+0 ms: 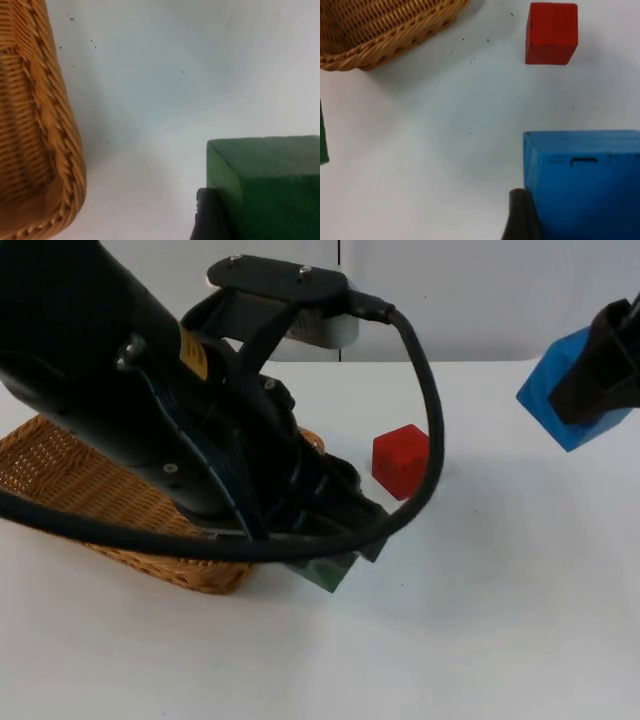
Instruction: Pick up one cube with each hand and place exactly two cubes into the same basket, leaving the remaining cube outside.
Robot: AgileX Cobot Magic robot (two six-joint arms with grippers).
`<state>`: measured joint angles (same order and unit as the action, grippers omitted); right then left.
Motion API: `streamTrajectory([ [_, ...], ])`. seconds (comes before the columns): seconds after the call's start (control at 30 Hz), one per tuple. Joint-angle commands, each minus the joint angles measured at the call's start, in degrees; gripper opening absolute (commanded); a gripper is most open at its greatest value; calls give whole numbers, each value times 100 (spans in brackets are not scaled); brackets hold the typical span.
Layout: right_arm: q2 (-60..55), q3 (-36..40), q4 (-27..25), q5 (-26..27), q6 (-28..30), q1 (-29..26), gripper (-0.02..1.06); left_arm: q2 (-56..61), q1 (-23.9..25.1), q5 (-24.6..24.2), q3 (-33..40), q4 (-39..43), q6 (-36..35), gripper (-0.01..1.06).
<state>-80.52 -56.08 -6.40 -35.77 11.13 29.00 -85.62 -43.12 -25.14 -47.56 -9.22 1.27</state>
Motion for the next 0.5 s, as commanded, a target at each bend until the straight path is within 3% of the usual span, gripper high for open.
streamTrajectory([
  [0.0,76,-40,-56,-6,5,39,0,64,90,24,-12,90,-24,0],
  [0.27,-64,-50,-137,202,5,39,0,64,1279,-27,-12,44,344,0],
  [0.47,-650,-381,-253,-34,43,39,0,64,2119,34,-12,-265,756,0],
])
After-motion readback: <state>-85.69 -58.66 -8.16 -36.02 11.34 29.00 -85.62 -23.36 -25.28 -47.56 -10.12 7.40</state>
